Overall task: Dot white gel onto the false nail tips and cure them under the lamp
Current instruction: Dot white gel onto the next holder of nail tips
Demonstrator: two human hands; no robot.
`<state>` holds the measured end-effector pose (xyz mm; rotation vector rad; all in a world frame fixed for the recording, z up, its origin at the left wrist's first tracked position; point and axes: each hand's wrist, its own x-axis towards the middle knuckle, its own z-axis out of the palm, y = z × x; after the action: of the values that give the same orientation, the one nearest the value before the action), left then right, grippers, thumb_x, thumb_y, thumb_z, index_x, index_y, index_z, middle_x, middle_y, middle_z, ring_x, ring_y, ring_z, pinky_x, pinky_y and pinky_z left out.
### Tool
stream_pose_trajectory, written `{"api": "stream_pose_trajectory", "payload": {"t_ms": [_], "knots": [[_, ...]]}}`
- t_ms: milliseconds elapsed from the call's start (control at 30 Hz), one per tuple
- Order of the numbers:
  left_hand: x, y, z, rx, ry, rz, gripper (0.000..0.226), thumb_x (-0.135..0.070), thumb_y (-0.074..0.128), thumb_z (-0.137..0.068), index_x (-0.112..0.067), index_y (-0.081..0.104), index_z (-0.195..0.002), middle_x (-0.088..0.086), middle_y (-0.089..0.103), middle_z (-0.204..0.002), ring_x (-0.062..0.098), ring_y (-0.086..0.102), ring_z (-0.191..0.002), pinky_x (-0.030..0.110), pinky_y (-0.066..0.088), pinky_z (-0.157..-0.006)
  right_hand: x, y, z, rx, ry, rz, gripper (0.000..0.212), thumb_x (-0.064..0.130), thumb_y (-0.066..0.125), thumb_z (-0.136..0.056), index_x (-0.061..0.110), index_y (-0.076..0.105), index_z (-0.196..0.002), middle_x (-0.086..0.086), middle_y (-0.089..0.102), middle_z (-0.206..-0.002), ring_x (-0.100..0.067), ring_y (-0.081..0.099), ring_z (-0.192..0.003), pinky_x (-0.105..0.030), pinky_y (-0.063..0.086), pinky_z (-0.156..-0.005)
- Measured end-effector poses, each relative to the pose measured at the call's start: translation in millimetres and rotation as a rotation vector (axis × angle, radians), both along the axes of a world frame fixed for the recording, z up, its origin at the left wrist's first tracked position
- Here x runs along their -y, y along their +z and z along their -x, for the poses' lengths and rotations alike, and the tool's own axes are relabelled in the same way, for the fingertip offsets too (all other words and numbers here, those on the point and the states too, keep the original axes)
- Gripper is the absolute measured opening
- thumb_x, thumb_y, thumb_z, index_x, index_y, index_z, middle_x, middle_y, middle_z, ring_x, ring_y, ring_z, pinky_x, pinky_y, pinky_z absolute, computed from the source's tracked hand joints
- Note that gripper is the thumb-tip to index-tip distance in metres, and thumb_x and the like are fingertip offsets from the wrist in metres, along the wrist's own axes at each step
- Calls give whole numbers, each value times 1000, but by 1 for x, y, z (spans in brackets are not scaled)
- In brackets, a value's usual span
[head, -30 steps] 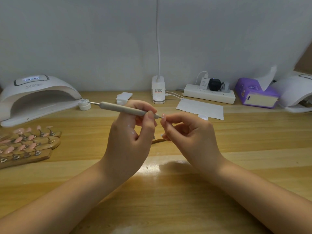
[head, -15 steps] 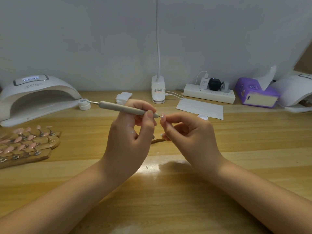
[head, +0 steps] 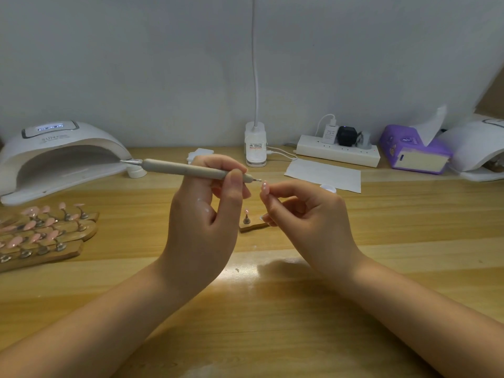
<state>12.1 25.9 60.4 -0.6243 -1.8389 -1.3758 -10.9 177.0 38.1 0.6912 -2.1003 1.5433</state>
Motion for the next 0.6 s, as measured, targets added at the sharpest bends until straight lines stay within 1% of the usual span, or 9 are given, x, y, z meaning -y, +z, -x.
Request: {"api": "stream_pose_trajectory", "payload": {"t_ms": [133, 333, 433, 600], "knots": [[-1, 0, -1, 10, -17, -8, 7, -21, 45, -95, -23, 51, -95, -1, 59, -77, 11, 61, -70, 12, 49, -64, 0, 0, 0, 2, 4, 2, 13, 16, 67, -88, 24, 69, -98, 6, 72, -83, -14, 71, -71, -36, 60, -64], [-2, -2, 0, 26, -9, 27, 12, -20, 45, -94, -10, 52, -95, -4, 58, -77, 11, 61, -70, 9, 48, -61, 1, 1, -1, 3, 10, 13, 13, 15, 67, -88, 24, 69, -97, 6, 72, -83, -14, 71, -70, -36, 60, -64], [-2, -3, -1, 29, -5, 34, 8, -17, 47, -96, -11, 52, -96, -4, 59, -76, 10, 61, -71, 9, 47, -62, 1, 1, -1, -2, 6, 18, 13, 16, 67, -88, 24, 69, -97, 4, 72, -82, -15, 71, -69, -37, 59, -63], [-2, -4, 0, 32, 4, 38, 7, -18, 47, -96, -13, 52, -96, -4, 60, -75, 11, 62, -71, 9, 48, -62, 1, 1, -2, -11, 7, 15, 13, 15, 68, -87, 24, 68, -97, 4, 72, -82, -15, 71, -69, -36, 59, -62]]}}
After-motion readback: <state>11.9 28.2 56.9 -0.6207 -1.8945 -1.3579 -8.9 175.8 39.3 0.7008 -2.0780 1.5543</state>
